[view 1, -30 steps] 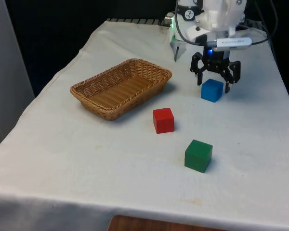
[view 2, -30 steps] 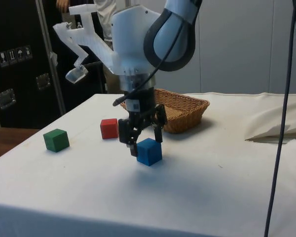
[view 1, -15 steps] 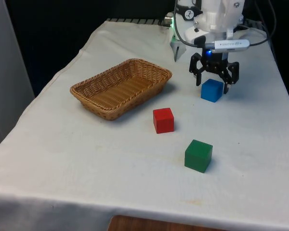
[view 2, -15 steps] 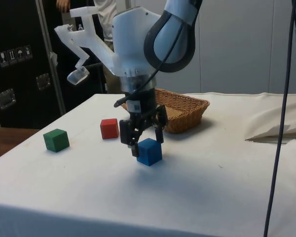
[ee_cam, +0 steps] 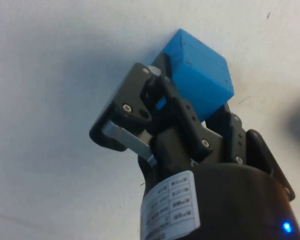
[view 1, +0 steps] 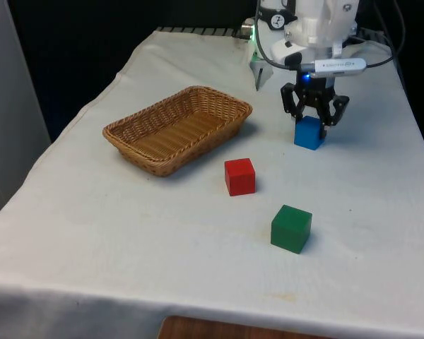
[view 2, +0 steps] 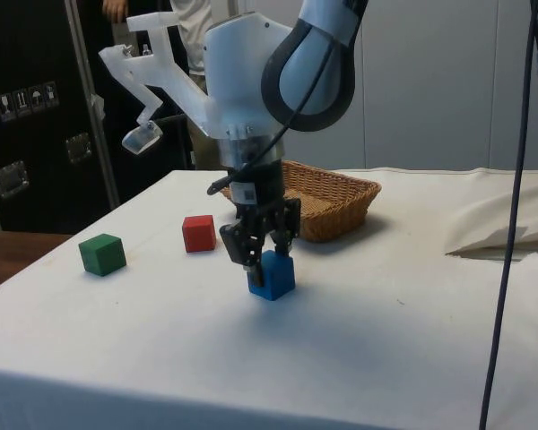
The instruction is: Pick up the blue cube and place it into the basket.
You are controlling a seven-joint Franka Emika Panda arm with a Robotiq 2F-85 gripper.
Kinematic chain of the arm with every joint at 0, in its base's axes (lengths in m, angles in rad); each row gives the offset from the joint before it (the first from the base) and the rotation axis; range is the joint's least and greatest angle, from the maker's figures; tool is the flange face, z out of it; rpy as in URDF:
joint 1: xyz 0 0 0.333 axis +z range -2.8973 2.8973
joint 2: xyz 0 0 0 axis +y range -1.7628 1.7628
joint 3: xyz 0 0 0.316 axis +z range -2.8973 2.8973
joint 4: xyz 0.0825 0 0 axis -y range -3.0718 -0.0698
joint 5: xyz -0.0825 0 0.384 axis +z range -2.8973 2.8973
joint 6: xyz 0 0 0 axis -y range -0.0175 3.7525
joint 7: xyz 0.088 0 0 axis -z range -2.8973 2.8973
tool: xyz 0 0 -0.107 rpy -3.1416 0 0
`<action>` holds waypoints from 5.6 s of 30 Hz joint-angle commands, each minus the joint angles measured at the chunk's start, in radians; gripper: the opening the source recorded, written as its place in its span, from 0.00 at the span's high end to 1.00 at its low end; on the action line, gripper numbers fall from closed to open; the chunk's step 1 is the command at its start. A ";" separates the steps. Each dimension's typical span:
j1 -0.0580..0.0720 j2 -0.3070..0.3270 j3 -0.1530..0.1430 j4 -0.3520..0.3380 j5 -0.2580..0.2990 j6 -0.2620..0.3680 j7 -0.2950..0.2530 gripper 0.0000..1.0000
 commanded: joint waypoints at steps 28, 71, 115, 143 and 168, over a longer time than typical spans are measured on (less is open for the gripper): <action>0.001 -0.176 0.003 -0.016 0.000 -0.157 0.000 0.98; -0.017 -0.293 -0.133 0.045 0.002 -0.297 -0.245 0.98; -0.039 -0.213 -0.345 0.083 0.039 -0.267 -0.591 0.98; -0.046 -0.064 -0.457 0.196 0.034 -0.258 -0.701 0.98; -0.043 -0.010 -0.482 0.225 0.042 -0.258 -0.651 0.98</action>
